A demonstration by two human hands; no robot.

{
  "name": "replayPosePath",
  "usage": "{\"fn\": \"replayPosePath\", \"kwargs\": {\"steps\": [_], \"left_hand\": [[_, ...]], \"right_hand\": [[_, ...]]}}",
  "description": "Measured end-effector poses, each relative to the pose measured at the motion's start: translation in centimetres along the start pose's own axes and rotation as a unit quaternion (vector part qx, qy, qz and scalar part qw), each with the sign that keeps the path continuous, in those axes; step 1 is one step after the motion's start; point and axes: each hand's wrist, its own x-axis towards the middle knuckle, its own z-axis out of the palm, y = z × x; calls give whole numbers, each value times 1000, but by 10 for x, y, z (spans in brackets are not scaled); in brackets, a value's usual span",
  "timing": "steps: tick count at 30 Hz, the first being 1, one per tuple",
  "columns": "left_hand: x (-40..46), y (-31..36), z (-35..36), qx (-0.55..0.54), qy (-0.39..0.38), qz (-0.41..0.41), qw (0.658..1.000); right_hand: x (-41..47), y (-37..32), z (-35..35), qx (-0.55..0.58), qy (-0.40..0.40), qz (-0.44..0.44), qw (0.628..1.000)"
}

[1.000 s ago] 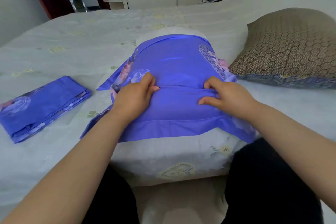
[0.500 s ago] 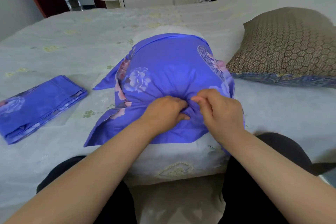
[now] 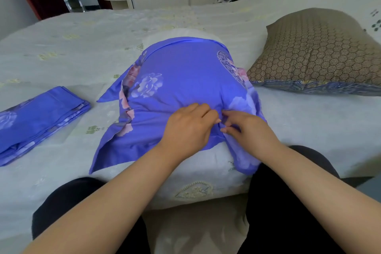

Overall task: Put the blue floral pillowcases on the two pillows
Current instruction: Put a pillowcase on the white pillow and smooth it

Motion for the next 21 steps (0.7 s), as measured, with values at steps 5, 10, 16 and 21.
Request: {"fn": "replayPosePath", "kwargs": {"steps": [5, 10, 16, 21], "left_hand": [[11, -14, 8, 7, -78, -71, 994], [22, -11, 22, -50, -196, -81, 976], [-3, -38, 4, -24, -175, -37, 984], [-48, -71, -21, 81, -124, -133, 980]], "right_hand": [[-19, -14, -16, -144, 140, 31, 979], [-5, -34, -13, 41, 131, 108, 985], [29, 14, -21, -3, -79, 85, 993], [41, 19, -39, -5, -160, 51, 986]]}}
